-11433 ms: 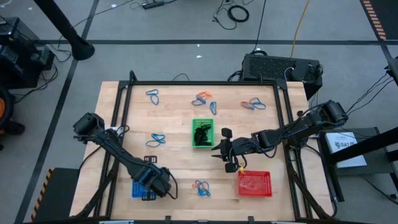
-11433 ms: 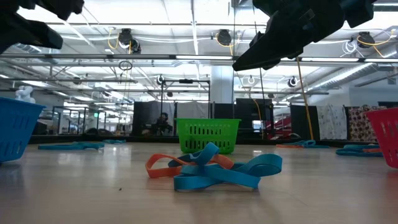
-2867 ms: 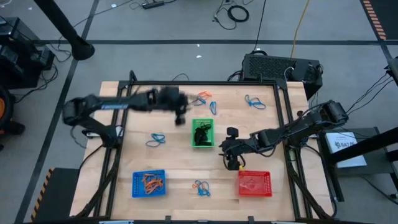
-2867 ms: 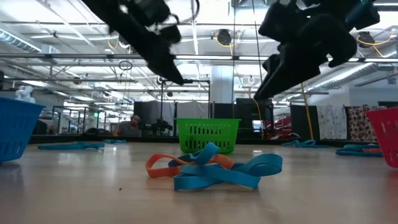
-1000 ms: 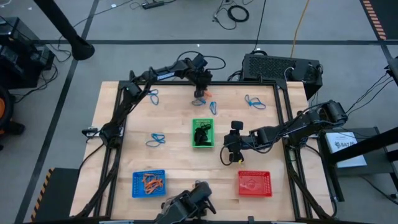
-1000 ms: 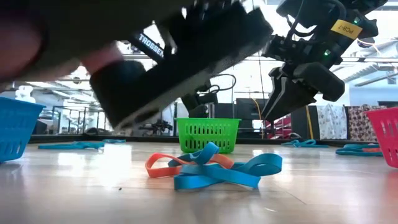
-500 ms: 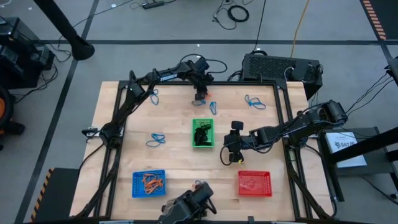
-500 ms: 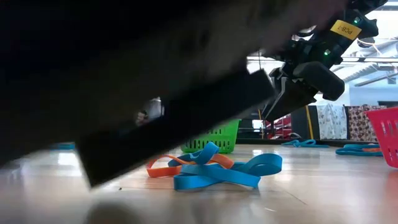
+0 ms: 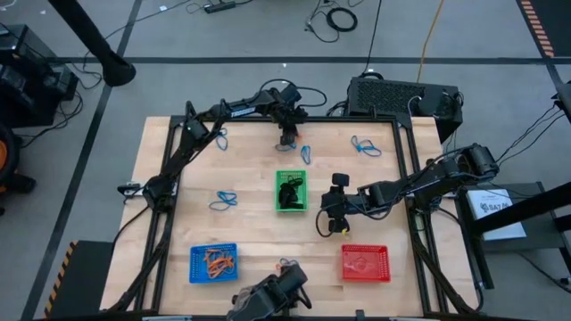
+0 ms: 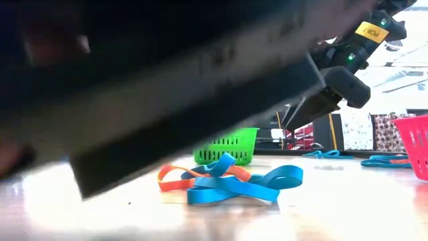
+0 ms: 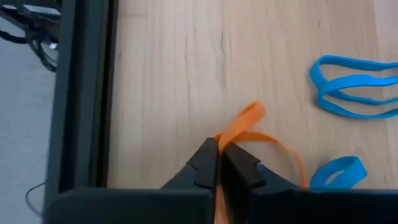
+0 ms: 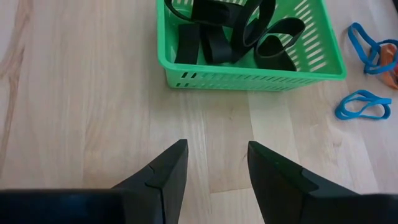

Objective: Sort rubber bands into baskets
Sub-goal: Put the orange rubber band into the blue bin

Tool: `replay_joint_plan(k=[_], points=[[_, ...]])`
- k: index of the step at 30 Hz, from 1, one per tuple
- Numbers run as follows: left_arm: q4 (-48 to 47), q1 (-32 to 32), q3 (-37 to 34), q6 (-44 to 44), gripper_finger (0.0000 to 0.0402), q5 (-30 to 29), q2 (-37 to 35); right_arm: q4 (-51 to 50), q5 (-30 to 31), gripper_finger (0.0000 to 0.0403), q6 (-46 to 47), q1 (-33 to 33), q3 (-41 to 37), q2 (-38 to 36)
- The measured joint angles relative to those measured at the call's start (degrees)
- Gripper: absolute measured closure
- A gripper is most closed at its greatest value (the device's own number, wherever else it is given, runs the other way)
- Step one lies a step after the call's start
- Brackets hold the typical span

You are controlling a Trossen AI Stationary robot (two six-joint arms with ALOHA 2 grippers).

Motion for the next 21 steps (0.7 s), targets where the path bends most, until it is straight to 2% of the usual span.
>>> replay_joint_plan(k=[11,21], points=[[-6.67,-3.1,6.55,0.42,0.0397,-4.66,-3.16,-0.16,-0.1,0.0243,0.21,0.02,0.0,0.0],[-13.65,-5.33,7.15,-1.47,0.0399,-5.16,-12.25,-0.31,-5.66,0.0243,2.32,0.0,0.0,0.02]])
